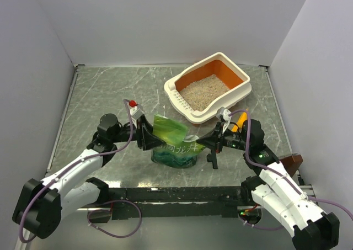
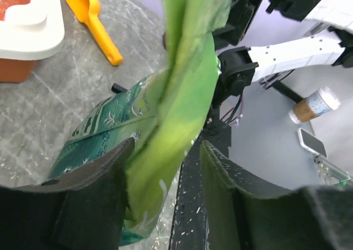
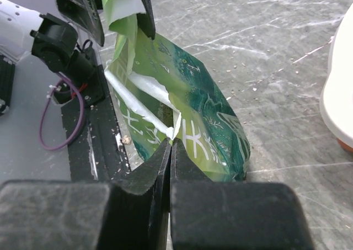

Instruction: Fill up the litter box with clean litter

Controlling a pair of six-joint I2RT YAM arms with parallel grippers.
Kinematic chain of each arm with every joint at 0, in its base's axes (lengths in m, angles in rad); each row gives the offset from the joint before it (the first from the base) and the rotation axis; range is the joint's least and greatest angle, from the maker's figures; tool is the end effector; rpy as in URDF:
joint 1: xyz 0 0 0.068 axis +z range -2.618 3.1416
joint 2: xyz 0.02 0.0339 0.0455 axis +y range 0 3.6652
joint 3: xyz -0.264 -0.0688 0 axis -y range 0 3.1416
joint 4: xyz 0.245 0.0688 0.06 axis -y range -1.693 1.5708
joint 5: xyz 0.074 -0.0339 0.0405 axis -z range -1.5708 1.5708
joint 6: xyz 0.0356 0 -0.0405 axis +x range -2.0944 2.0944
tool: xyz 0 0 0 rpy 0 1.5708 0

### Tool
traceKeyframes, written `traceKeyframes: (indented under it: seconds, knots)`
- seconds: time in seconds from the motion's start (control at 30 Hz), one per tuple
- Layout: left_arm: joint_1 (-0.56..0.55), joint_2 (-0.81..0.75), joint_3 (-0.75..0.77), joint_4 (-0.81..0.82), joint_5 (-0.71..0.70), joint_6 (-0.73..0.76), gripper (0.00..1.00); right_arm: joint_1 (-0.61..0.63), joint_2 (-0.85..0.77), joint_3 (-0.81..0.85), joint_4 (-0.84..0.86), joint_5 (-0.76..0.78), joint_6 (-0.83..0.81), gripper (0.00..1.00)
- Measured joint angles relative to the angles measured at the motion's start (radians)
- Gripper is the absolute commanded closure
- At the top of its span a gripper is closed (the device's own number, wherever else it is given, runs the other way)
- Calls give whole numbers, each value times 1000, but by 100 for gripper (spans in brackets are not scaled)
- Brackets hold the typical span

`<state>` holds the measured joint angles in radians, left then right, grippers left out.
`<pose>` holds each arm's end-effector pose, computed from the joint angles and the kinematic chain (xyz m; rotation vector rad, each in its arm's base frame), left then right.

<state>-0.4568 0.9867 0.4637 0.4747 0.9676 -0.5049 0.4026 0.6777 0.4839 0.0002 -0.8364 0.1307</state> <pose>0.1762 -0.1193 0.2588 0.7777 1.6514 -1.4797 0.1390 0.0879 0.2719 -0.8580 1.6220 1.1125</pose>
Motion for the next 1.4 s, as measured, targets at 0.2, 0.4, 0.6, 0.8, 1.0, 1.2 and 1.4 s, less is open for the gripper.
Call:
traceKeyframes:
  seconds: [0.2, 0.4, 0.6, 0.8, 1.0, 1.2, 1.4]
  knots:
    - [2, 33, -6, 138, 22, -103, 80, -2, 0, -18, 10, -21, 38, 100]
    - [3, 60, -6, 192, 41, -145, 99, -3, -1, -33, 14, -44, 91, 100]
    - [4, 43, 3, 106, 32, -127, 99, -4, 12, -33, -3, -48, 169, 100]
    - [-1, -84, 45, -220, -87, -74, 99, -8, 82, -13, -77, -89, 295, 100]
    - [-11, -240, 45, -477, -211, -145, 99, -3, 55, -20, -170, -149, 404, 100]
    - [-27, -284, -32, -568, -238, -292, 99, 3, 80, -63, -216, -180, 478, 100]
    - [-104, -305, -26, -693, -373, -374, 99, 5, 143, -119, -216, -197, 549, 100]
